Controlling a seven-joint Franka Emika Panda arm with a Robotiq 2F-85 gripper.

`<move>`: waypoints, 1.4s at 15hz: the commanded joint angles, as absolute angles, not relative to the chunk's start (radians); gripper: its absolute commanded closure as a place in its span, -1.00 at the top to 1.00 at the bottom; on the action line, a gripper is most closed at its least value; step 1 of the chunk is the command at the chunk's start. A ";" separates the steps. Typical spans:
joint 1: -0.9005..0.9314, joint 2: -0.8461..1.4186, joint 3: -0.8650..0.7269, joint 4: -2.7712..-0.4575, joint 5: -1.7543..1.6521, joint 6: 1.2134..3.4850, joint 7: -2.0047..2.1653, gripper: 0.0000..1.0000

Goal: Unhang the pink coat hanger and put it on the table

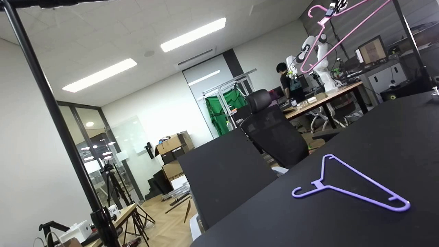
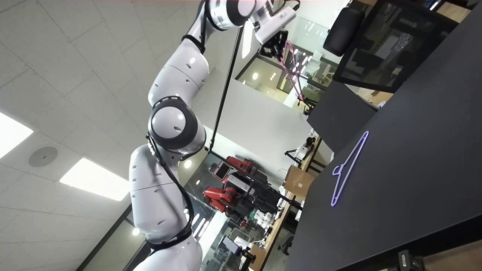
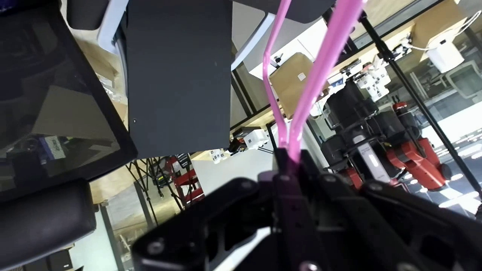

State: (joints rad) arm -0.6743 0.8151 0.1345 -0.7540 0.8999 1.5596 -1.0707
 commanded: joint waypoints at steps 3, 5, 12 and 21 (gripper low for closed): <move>-0.669 0.861 0.125 -0.923 0.906 1.641 -1.110 -0.96; -0.662 0.890 0.121 -0.964 0.903 1.680 -1.107 -0.96; -0.654 0.961 0.121 -1.009 0.883 1.688 -1.104 -0.83; -0.653 0.960 0.120 -1.012 0.882 1.688 -1.099 -0.96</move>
State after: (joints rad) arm -0.6532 0.9598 0.1200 -1.0115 0.8819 1.6882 -1.0985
